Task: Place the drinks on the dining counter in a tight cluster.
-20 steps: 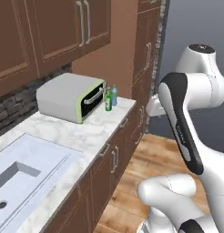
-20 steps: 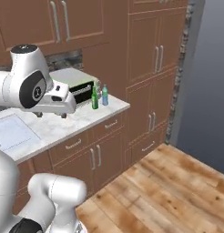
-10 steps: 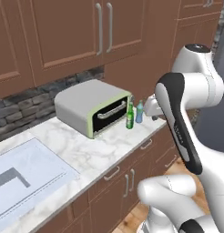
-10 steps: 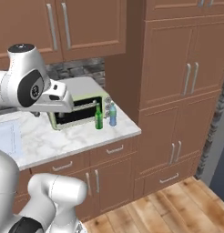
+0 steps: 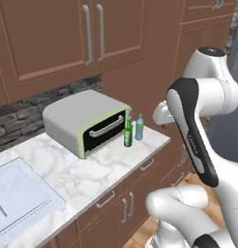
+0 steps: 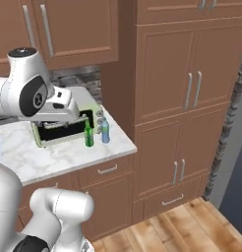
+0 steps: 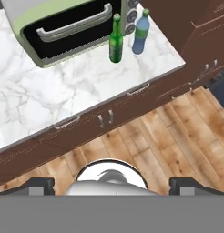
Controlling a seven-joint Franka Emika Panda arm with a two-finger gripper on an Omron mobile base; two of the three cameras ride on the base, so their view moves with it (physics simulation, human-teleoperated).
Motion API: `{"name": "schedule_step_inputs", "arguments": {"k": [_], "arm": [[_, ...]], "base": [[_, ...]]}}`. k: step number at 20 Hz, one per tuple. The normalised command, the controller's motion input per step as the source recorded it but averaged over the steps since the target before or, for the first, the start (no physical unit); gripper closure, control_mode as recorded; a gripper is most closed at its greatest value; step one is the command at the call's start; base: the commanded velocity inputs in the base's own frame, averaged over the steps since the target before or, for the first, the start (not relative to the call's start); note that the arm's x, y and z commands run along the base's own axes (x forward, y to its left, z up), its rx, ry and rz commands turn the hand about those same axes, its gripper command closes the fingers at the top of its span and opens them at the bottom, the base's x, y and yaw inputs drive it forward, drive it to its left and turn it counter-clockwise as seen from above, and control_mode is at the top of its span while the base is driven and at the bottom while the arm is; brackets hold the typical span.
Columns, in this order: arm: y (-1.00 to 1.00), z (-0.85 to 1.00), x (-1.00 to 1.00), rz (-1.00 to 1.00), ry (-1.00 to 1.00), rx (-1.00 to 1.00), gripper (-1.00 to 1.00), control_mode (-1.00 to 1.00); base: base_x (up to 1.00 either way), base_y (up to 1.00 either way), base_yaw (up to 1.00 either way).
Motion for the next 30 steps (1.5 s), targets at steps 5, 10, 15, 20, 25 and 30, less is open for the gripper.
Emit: {"name": "schedule_step_inputs", "arguments": {"k": [5, 10, 15, 20, 25, 30], "arm": [[0.00, 0.00, 0.00, 0.00, 0.00, 0.00, -1.00, 1.00], [0.00, 0.00, 0.00, 0.00, 0.00, 0.00, -1.00, 1.00], [0.00, 0.00, 0.00, 0.00, 0.00, 0.00, -1.00, 1.00], [0.00, 0.00, 0.00, 0.00, 0.00, 0.00, -1.00, 1.00], [0.00, 0.00, 0.00, 0.00, 0.00, 0.00, -1.00, 1.00], [0.00, 0.00, 0.00, 0.00, 0.00, 0.00, -1.00, 1.00]], "base": [[0.76, -0.55, 0.25], [0.34, -0.43, 0.38], [0.05, 0.15, 0.45], [0.23, 0.15, 0.35], [0.69, 0.00, 0.03], [0.29, 0.00, 0.00]]}}
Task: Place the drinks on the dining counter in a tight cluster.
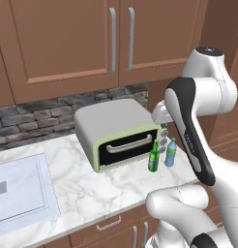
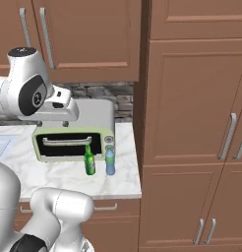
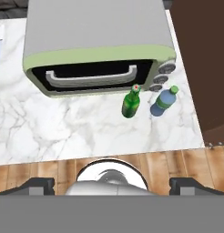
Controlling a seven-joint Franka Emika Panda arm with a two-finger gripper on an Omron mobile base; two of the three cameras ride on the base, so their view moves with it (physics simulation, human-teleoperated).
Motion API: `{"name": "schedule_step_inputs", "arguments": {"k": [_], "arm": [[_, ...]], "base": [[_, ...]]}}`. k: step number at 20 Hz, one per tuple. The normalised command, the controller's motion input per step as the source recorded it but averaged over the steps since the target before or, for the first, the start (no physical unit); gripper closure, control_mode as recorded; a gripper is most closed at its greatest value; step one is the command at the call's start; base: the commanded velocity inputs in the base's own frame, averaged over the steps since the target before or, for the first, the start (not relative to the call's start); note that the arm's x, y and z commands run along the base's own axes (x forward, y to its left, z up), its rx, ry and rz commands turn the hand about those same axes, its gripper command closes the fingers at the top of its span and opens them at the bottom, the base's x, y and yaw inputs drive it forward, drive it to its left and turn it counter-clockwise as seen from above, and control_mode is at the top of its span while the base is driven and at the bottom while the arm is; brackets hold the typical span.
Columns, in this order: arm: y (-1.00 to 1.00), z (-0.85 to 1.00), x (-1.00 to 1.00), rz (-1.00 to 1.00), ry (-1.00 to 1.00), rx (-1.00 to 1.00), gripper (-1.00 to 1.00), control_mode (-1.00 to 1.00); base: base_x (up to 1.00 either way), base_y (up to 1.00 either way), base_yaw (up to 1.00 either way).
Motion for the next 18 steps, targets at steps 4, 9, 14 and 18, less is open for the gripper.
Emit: {"name": "schedule_step_inputs", "arguments": {"k": [4, 9, 14, 18], "arm": [[0.00, 0.00, 0.00, 0.00, 0.00, 0.00, -1.00, 1.00], [0.00, 0.00, 0.00, 0.00, 0.00, 0.00, -1.00, 1.00], [-0.22, -0.22, -0.14, -0.03, 0.05, 0.05, -1.00, -1.00], [-0.12, -0.47, -0.06, -0.05, 0.04, 0.10, -1.00, -1.00]], "base": [[0.00, 0.00, 0.00], [-0.11, -0.01, 0.00], [-0.06, -0.02, 0.00], [0.00, 0.00, 0.00]]}}
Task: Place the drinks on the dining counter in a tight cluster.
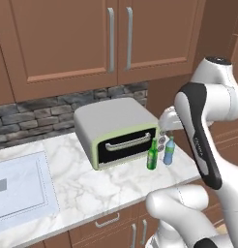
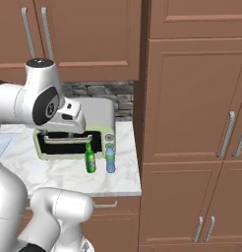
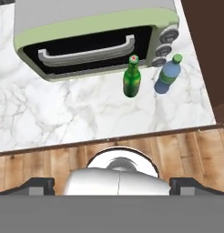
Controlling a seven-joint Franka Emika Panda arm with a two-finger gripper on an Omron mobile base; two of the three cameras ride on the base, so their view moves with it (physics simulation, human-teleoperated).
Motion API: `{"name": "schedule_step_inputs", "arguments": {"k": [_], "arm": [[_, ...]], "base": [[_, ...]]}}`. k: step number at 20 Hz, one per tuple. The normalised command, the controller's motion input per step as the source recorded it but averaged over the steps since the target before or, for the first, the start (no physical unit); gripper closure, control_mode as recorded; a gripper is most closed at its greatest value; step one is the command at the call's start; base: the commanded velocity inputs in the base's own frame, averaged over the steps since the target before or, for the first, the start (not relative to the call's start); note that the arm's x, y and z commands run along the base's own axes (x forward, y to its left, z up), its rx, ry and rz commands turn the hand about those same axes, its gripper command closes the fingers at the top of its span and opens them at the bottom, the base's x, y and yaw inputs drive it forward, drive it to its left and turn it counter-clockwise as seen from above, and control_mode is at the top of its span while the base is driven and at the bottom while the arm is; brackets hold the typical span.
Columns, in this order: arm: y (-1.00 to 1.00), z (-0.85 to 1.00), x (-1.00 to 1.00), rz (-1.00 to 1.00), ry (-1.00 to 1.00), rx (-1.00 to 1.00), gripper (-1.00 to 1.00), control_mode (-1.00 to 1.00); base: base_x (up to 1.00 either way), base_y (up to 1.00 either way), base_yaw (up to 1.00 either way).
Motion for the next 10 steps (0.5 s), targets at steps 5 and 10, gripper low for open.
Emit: {"name": "schedule_step_inputs", "arguments": {"k": [5, 10], "arm": [[0.00, -0.52, 0.06, -0.11, -0.08, 0.03, -1.00, -1.00], [0.05, -0.54, 0.18, -0.20, -0.13, 0.00, -1.00, -1.00]], "base": [[0.00, 0.00, 0.00], [0.00, 0.00, 0.00]]}}
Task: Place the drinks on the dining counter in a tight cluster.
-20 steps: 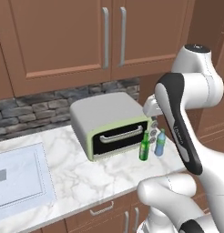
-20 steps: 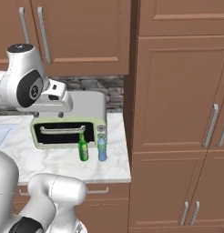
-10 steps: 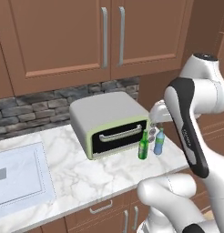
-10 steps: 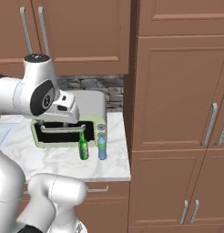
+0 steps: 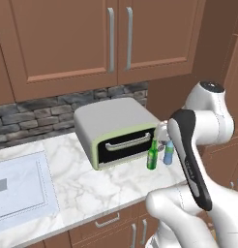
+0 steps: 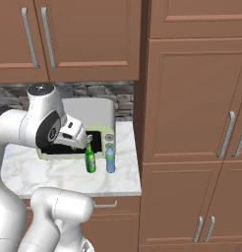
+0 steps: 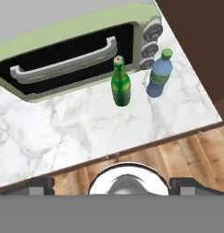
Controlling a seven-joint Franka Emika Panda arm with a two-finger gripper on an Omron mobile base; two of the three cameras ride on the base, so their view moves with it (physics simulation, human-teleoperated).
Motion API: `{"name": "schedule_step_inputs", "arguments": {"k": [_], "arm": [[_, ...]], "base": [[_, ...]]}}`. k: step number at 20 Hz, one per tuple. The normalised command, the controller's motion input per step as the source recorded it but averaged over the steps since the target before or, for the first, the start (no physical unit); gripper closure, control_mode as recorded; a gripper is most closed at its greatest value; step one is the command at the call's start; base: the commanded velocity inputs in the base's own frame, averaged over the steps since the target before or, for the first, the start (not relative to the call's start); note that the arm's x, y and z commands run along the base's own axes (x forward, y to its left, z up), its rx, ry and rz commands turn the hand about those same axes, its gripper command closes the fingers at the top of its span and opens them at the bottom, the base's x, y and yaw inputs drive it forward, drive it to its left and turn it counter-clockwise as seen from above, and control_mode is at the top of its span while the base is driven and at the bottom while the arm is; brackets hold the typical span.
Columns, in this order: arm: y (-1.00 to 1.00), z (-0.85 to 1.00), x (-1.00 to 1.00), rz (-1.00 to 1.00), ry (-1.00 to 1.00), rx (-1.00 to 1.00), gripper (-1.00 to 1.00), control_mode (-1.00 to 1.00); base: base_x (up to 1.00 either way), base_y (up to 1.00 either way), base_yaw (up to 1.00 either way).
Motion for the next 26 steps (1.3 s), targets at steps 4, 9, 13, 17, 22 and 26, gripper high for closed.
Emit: {"name": "schedule_step_inputs", "arguments": {"k": [4, 9, 13, 17, 22, 26], "arm": [[0.01, -0.45, 0.35, -0.34, -0.04, 0.00, -1.00, -1.00], [0.13, -0.13, 0.38, -0.42, 0.00, -0.02, -1.00, -1.00], [0.49, 0.00, 0.25, -0.29, -0.01, 0.00, -1.00, -1.00], [0.19, -0.09, 0.51, -0.02, 0.00, 0.00, -1.00, -1.00], [-0.11, -0.06, 0.36, 0.06, 0.00, 0.00, -1.00, -1.00], [-0.21, -0.31, 0.34, 0.23, 0.00, 0.01, -1.00, -1.00]], "base": [[0.00, 0.00, 0.00], [0.00, 0.00, 0.00], [0.00, 0.00, 0.00], [0.00, 0.00, 0.00], [0.00, 0.00, 0.00], [0.00, 0.00, 0.00]]}}
